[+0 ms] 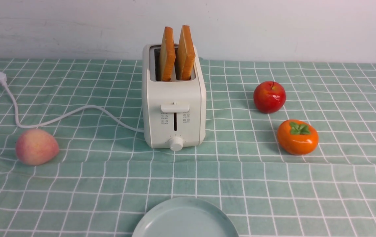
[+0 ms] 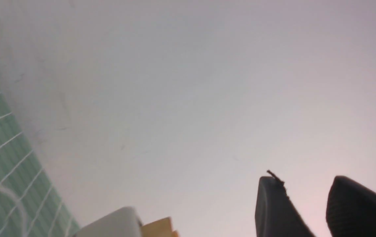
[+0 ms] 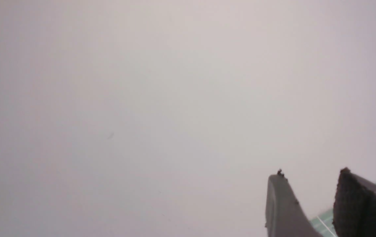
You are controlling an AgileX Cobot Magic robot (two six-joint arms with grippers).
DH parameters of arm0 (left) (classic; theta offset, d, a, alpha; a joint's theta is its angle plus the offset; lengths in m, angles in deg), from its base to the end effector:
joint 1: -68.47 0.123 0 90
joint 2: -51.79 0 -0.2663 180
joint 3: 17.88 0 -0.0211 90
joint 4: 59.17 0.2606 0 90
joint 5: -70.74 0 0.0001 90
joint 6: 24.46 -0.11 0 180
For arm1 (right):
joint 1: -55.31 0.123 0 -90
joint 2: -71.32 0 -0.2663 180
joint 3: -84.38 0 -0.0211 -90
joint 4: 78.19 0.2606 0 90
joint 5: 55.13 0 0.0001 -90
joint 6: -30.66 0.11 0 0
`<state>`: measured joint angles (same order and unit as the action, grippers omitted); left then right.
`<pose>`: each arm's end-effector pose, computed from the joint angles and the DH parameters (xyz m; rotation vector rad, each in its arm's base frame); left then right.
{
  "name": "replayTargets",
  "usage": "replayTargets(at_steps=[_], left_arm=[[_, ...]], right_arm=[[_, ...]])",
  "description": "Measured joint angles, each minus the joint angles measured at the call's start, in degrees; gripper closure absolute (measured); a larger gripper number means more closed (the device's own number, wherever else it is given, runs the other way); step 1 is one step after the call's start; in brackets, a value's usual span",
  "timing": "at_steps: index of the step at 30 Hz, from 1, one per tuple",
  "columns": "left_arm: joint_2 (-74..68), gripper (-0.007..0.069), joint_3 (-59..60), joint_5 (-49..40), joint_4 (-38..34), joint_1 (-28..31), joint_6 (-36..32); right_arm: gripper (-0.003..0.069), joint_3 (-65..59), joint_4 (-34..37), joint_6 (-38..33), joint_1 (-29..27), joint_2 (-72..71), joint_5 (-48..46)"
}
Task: Take toasted bread from bread machine on blue coffee table place on plate.
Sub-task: 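Grasp the toast slice in the toaster and pull it up out of the slot with the right gripper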
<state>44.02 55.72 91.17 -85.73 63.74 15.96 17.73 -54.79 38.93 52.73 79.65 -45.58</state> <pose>0.0886 0.0099 0.2683 -0.7097 0.9180 -1.0079 0.0828 -0.0109 0.2937 0.3963 1.0962 0.4069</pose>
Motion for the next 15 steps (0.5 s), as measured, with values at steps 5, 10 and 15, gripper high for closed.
replayTargets(at_steps=[5,10,15], left_arm=[[-1.54,0.0389,-14.67,-3.62,10.88,0.0,-2.42],[-13.57,0.0387,-32.45,-20.77,16.09,0.0,-7.34],[-25.37,0.0388,-43.04,-47.71,19.06,0.0,-11.57]], right_arm=[[0.0419,17.48,-0.46,1.38,0.0,8.44,-13.47],[0.0419,36.54,-2.06,0.78,0.0,23.8,-27.62],[0.0419,39.65,-3.16,-2.41,1.23,33.01,-30.49]])
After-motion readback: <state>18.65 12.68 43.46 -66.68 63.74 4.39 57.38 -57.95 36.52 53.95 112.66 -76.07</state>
